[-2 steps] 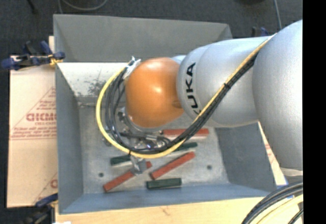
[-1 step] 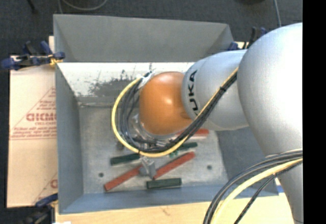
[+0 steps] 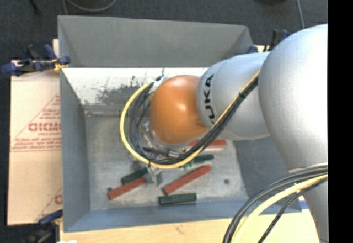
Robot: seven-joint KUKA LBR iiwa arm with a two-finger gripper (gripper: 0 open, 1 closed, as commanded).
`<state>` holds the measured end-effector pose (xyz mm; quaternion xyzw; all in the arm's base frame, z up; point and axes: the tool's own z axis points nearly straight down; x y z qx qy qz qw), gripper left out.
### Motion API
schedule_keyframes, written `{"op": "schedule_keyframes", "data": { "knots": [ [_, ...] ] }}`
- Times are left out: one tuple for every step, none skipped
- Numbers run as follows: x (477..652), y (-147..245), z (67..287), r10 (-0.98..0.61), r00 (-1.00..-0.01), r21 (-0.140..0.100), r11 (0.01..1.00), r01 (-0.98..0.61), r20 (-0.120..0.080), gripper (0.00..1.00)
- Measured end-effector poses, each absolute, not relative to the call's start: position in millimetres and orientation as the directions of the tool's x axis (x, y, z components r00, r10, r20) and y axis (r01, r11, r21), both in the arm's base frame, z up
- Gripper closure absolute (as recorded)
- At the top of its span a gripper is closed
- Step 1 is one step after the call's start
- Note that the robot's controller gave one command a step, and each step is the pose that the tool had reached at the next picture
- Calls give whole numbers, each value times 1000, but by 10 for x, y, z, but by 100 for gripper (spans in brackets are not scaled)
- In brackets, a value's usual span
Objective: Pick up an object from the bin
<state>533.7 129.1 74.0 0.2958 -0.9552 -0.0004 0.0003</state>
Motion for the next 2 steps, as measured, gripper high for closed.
{"op": "schedule_keyframes", "data": {
  "knots": [
    [5339,1298,715,-565,-825,1,825,-565,-6,0],
    [5351,1294,735,-563,-826,-1,826,-563,-7,100]
  ]
}}
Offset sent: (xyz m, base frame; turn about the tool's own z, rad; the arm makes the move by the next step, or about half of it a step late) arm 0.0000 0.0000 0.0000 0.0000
